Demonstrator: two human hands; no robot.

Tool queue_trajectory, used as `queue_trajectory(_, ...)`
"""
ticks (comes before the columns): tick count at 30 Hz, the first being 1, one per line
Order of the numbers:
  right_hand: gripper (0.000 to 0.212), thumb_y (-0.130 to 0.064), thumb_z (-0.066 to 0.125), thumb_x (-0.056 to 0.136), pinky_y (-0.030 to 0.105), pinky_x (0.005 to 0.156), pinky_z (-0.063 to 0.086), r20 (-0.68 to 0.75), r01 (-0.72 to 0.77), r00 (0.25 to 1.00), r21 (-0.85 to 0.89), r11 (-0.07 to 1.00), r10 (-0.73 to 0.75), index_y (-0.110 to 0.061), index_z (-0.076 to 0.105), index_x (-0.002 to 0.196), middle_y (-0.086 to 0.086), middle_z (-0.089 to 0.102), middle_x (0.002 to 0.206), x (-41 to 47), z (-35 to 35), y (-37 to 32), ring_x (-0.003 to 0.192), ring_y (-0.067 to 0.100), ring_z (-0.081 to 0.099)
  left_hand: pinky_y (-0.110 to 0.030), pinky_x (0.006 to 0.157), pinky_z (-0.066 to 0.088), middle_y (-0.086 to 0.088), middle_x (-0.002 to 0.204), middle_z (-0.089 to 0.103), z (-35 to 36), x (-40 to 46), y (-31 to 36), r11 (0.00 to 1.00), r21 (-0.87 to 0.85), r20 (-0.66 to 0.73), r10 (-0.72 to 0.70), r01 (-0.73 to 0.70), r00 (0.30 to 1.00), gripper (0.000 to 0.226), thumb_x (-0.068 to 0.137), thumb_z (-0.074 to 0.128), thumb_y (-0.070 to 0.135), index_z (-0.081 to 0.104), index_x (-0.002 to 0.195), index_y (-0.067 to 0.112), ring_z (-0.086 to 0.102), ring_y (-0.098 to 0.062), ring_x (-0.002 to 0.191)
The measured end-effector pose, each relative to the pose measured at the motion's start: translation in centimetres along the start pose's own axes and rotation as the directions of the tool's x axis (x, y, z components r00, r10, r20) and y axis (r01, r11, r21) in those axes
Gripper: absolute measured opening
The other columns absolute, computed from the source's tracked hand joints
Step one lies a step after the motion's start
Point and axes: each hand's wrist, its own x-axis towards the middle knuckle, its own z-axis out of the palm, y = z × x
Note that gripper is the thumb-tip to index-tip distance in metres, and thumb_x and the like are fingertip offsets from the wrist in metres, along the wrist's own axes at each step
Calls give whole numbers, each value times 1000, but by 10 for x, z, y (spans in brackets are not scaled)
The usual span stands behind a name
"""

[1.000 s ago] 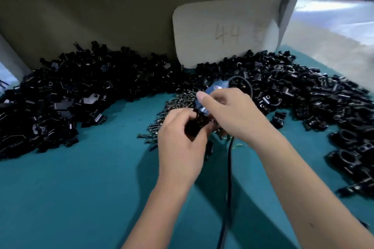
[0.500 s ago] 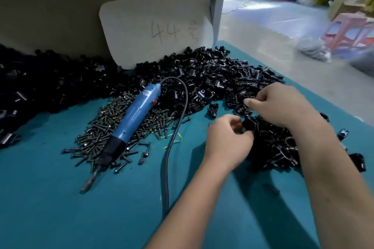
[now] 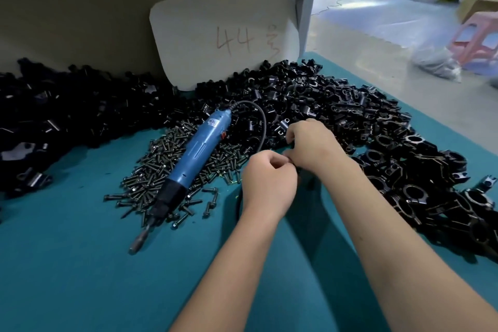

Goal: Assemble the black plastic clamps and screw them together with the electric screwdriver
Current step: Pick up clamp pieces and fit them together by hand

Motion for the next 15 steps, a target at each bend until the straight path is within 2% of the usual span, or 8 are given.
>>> queue_trajectory(3,21,-18,74,88,40,90,53,-47,-16,999,29,999,17,-22,68,108,12,60,126,-2,2,0,112,37,62,-47,81,62,8,74,74,-12,-2,2,997,47,-44,57,-54,997,24,65,50,24,72,75,23,76,-20,78)
queue_trajectory(7,32,-8,61,92,34,78,39,-202,-52,977,104,993,72,-19,61,122,14,54,125,-9,-6,-2,91,31,54,-47,81,62,5,76,74,-33,-2,1,991,72,-65,121,-116,990,24,67,49,24,70,77,23,75,-20,78)
queue_trajectory(9,31,-4,54,94,29,71,39,-257,18,965,249,968,48,-15,62,122,9,61,114,-13,-14,-13,81,21,52,-49,75,63,5,73,74,-47,-3,0,981,55,-98,190,-186,977,20,70,50,22,69,76,23,75,-20,72)
queue_trajectory(10,30,-2,50,94,25,63,39,-259,54,965,352,934,42,-14,66,116,5,66,101,-15,-18,-21,71,15,52,-50,71,63,6,73,74,-55,-3,-1,972,48,-130,235,-231,963,17,72,52,21,68,76,23,74,-21,69)
queue_trajectory(12,31,-3,45,94,24,53,37,-248,111,969,503,857,20,-16,71,103,1,69,78,-21,-21,-46,56,10,50,-48,66,61,8,76,73,-76,-2,-3,939,87,-218,344,-332,913,12,79,57,20,67,76,25,71,-22,67)
queue_trajectory(15,20,-17,52,92,30,54,38,-229,199,969,501,842,-93,-24,70,86,-7,62,62,-31,-18,-88,54,13,52,-35,62,55,9,74,69,-118,0,-10,864,236,-393,503,-444,770,13,84,59,16,66,79,25,65,-14,65)
